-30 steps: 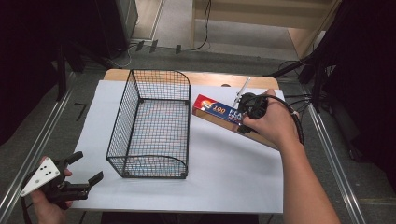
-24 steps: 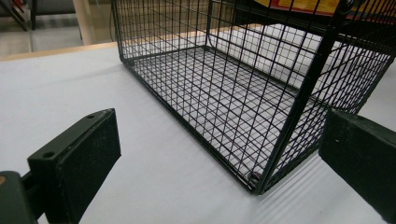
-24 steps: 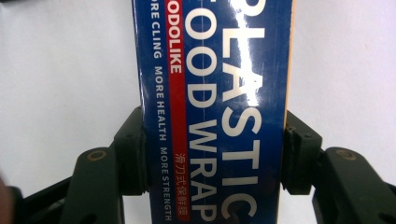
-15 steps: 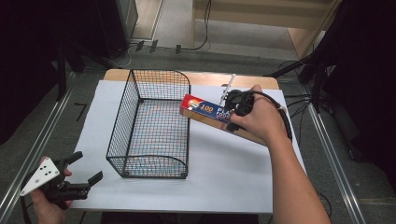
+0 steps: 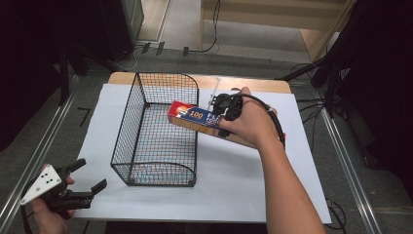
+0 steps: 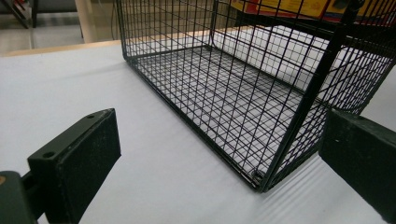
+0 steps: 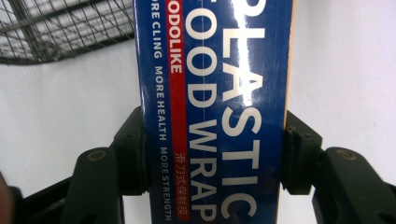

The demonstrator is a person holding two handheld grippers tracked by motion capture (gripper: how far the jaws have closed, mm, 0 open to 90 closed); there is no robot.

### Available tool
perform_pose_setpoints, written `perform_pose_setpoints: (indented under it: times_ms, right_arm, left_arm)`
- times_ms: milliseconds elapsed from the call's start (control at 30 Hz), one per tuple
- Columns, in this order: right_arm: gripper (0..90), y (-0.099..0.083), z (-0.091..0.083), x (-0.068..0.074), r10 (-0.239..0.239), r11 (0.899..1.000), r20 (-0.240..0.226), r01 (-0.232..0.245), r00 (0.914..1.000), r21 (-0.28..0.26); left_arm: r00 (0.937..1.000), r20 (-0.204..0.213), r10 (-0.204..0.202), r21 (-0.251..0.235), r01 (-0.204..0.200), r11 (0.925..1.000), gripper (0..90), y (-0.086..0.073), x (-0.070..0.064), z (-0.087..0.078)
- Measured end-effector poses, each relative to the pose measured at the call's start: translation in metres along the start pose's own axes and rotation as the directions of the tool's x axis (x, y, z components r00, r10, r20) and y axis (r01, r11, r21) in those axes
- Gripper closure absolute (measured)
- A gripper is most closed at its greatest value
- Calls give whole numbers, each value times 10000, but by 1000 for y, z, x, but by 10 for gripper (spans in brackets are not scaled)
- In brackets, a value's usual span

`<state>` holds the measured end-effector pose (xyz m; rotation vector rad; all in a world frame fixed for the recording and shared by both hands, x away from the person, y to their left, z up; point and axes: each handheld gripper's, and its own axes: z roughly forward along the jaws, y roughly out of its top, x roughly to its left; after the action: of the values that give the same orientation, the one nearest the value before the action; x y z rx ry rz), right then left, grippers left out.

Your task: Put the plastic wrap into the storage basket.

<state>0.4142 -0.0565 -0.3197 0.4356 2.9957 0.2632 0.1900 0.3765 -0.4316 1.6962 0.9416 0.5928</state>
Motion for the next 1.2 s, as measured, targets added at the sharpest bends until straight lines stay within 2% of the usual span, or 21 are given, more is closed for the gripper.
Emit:
perform_pose_setpoints:
  times_ms: [200, 300, 667, 1200]
  right_arm:
    - [411, 17, 1, 5, -110, 9999, -75, 110, 9999, -68]
    - [411, 26, 2, 6, -338, 9994, -78, 338, 9994, -66]
    - [411, 55, 4, 17, -703, 9975, -237, 702, 9972, -61]
    - [411, 83, 4, 28, -1149, 9933, -325, 1152, 9928, 61]
  left_arm:
    - [10000, -1, -33, -1, 33, 10000, 0, -1, 1, 0]
    - [10000, 6, -42, -13, 42, 10000, 0, -1, 2, -1]
    - [10000, 17, -55, 9, 55, 10000, 0, -1, 1, 0]
    - [10000, 13, -48, -3, 48, 10000, 0, 0, 1, 0]
